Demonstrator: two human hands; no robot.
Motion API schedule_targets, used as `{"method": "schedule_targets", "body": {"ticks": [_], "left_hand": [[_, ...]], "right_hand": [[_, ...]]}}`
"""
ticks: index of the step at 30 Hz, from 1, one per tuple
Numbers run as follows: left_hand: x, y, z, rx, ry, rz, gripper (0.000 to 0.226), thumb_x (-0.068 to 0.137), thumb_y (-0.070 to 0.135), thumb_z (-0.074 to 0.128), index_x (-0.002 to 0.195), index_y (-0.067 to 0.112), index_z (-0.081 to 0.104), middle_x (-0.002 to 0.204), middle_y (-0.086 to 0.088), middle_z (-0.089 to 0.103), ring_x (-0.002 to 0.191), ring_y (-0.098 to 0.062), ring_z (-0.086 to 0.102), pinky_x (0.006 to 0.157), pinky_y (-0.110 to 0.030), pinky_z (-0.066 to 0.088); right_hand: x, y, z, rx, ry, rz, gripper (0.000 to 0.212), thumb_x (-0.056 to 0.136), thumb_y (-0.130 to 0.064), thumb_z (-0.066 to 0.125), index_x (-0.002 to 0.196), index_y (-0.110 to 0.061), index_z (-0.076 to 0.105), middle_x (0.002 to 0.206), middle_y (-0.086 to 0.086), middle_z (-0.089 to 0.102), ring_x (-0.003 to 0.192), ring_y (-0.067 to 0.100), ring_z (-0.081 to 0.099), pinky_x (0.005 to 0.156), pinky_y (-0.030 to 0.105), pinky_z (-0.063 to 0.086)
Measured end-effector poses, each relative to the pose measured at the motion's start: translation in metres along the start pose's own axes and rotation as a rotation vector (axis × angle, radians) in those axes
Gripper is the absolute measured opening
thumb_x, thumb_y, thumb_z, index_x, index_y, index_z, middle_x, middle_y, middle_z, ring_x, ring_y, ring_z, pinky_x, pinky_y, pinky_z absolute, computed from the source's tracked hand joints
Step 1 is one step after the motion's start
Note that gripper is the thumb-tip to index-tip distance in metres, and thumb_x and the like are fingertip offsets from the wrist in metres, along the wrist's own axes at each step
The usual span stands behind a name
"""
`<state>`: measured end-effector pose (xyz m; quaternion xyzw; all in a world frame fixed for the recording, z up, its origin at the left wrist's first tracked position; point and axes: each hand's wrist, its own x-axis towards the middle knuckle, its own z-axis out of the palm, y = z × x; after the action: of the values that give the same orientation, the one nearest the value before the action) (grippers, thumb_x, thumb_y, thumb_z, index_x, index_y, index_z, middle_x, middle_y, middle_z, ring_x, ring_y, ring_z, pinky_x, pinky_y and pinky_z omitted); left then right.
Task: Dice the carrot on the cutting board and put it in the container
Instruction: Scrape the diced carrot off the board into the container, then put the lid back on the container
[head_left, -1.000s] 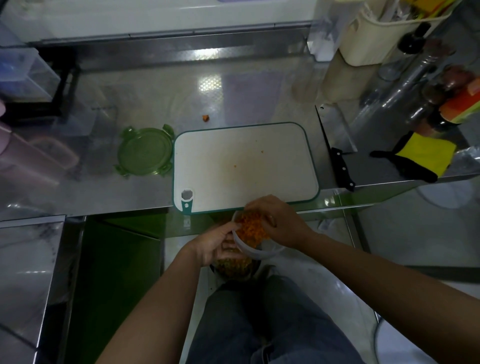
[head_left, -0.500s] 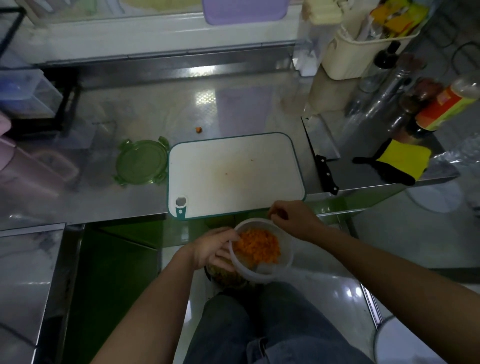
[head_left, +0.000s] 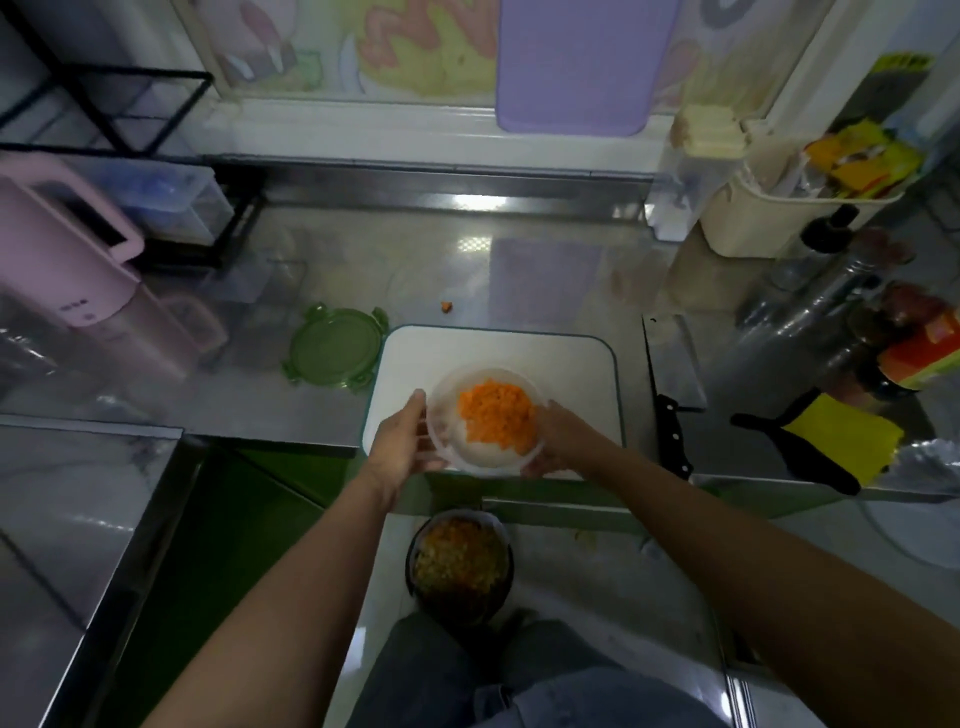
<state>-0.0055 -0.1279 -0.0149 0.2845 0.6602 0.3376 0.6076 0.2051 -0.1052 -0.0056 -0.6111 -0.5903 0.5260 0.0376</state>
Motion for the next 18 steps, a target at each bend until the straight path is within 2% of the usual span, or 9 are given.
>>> {"method": "schedule_targets", "body": {"ticks": [1, 3, 7, 10, 12, 13, 16, 18], "left_hand": [[0.004, 0.001, -0.003, -0.011, 0.061, 0.01, 0.048, 0.1, 0.048, 0.038, 0.111, 0.008, 0.063, 0.102, -0.012, 0.068, 0.086, -0.029, 0.065, 0.058, -0.031, 0.056], [0.011, 0.001, -0.012, -0.028, 0.16, 0.019, 0.036, 0.101, 0.035, 0.042, 0.108, 0.004, 0.058, 0.096, -0.016, 0.062, 0.079, -0.03, 0.059, 0.062, -0.035, 0.053], [0.028, 0.003, -0.039, 0.017, 0.236, 0.018, 0.018, 0.101, 0.022, 0.045, 0.095, 0.009, 0.055, 0.078, -0.012, 0.056, 0.064, -0.023, 0.051, 0.054, -0.031, 0.044], [0.048, 0.006, -0.064, 0.116, 0.269, 0.028, 0.02, 0.1, 0.016, 0.046, 0.093, 0.005, 0.06, 0.075, -0.014, 0.059, 0.064, -0.025, 0.054, 0.059, -0.033, 0.048], [0.064, 0.009, -0.081, 0.244, 0.315, 0.032, 0.026, 0.098, 0.019, 0.049, 0.078, 0.011, 0.063, 0.082, -0.018, 0.065, 0.072, -0.029, 0.062, 0.073, -0.038, 0.055], [0.073, 0.011, -0.09, 0.302, 0.342, 0.021, 0.026, 0.096, 0.02, 0.05, 0.076, 0.013, 0.065, 0.088, -0.019, 0.068, 0.08, -0.032, 0.066, 0.079, -0.041, 0.055], [0.086, 0.025, -0.109, 0.495, 0.413, 0.004, 0.03, 0.095, 0.02, 0.049, 0.095, -0.002, 0.069, 0.103, -0.025, 0.067, 0.098, -0.037, 0.063, 0.086, -0.038, 0.049], [0.092, 0.035, -0.121, 0.586, 0.472, 0.012, 0.032, 0.094, 0.018, 0.05, 0.106, -0.008, 0.063, 0.111, -0.029, 0.062, 0.106, -0.04, 0.057, 0.09, -0.039, 0.044]], "right_hand": [[0.002, -0.009, 0.002, 0.121, 0.019, 0.001, 0.043, 0.084, -0.003, 0.065, 0.124, 0.001, 0.05, 0.123, 0.019, 0.054, 0.11, 0.033, 0.058, 0.092, 0.044, 0.052], [0.01, -0.022, 0.006, 0.287, 0.045, 0.017, 0.035, 0.085, 0.001, 0.06, 0.119, -0.001, 0.052, 0.124, 0.021, 0.055, 0.107, 0.038, 0.059, 0.091, 0.05, 0.053], [0.033, -0.041, 0.016, 0.226, 0.061, 0.043, 0.037, 0.081, 0.004, 0.061, 0.117, 0.004, 0.052, 0.121, 0.021, 0.053, 0.106, 0.037, 0.058, 0.09, 0.049, 0.053], [0.049, -0.05, 0.024, 0.279, 0.095, 0.088, 0.026, 0.088, -0.006, 0.056, 0.112, 0.003, 0.056, 0.107, 0.025, 0.063, 0.089, 0.034, 0.066, 0.082, 0.048, 0.057], [0.055, -0.058, 0.027, 0.251, 0.131, 0.086, 0.018, 0.099, -0.016, 0.041, 0.108, -0.005, 0.052, 0.098, 0.022, 0.064, 0.082, 0.034, 0.066, 0.075, 0.042, 0.059], [0.058, -0.061, 0.028, 0.198, 0.145, 0.087, 0.02, 0.1, -0.018, 0.037, 0.108, -0.006, 0.05, 0.097, 0.02, 0.063, 0.079, 0.033, 0.066, 0.072, 0.041, 0.057], [0.07, -0.065, 0.026, 0.022, 0.155, 0.135, 0.028, 0.098, -0.025, 0.04, 0.113, -0.002, 0.05, 0.1, 0.02, 0.063, 0.08, 0.03, 0.062, 0.075, 0.042, 0.055], [0.079, -0.07, 0.023, -0.099, 0.219, 0.161, 0.04, 0.096, -0.035, 0.045, 0.12, -0.003, 0.051, 0.113, 0.019, 0.058, 0.096, 0.03, 0.058, 0.084, 0.041, 0.049]]}}
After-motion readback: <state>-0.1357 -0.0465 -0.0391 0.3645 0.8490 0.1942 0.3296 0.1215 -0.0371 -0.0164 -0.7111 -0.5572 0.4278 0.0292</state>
